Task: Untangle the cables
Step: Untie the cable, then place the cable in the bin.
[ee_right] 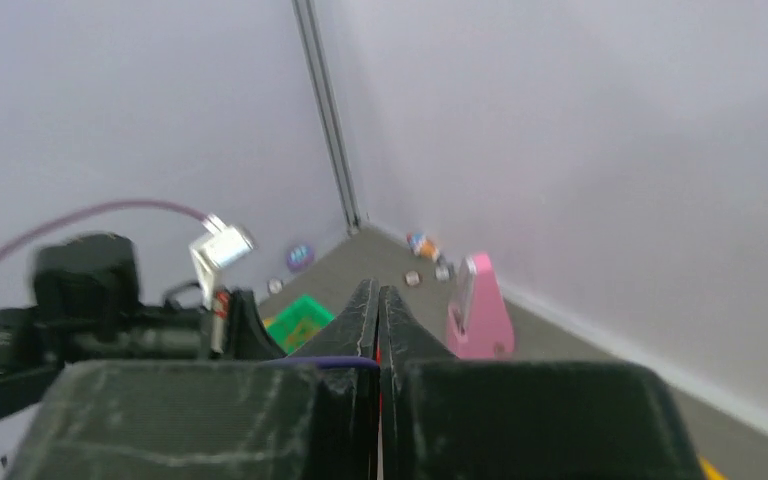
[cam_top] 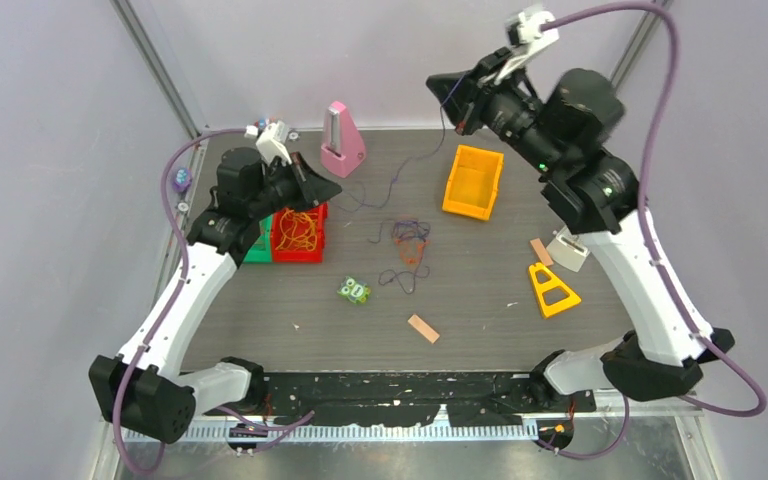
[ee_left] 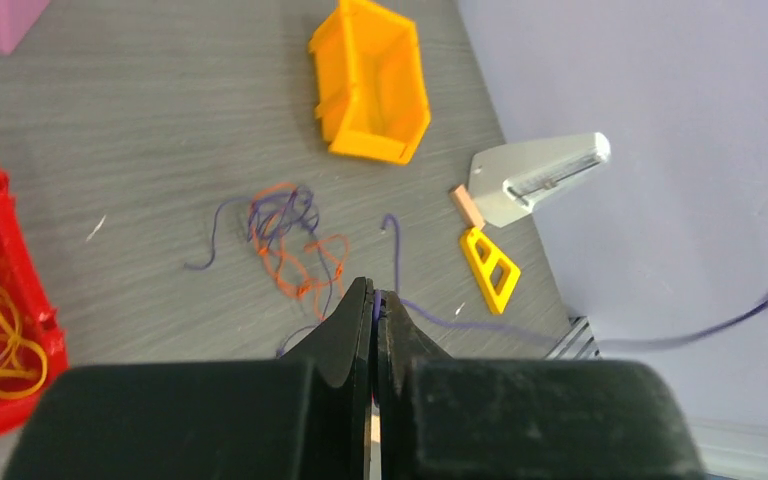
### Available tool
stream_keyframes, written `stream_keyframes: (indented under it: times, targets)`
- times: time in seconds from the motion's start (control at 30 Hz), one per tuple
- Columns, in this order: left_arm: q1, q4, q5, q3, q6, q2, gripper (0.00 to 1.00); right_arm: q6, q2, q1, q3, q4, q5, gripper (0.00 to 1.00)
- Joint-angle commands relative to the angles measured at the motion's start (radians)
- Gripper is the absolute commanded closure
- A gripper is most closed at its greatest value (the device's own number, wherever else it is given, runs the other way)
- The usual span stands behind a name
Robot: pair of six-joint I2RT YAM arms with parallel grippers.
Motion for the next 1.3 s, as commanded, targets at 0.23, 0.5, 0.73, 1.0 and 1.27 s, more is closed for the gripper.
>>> stream_keyframes:
  times: [0.23,0.5,0.73,1.0,1.27]
  targets:
    - [-0.125,0.212,0.004,0.163,0.001,0.174,1.00,0.144,0.090,-0.188,-0.210,-0.125,-0.033,0.94]
    - [-0.230,0.238,-0.019,0.445,-0.031,0.534,1.00,0.123,0.222,-0.283,-0.202,-0.183,-0.044,0.94]
    - [-0.252,0.420,0.050,0.722,-0.201,0.882,1.00,0.114,0.378,-0.353,-0.066,-0.249,0.020,0.94]
    - [-0.283,0.378,0.058,1.157,-0.361,1.281,1.00,0.076,0.492,-0.427,0.068,-0.286,0.129,0.94]
    - [-0.316,0.311,-0.019,1.182,-0.353,1.358,0.68,0.032,0.598,-0.456,0.129,-0.300,0.215,0.94]
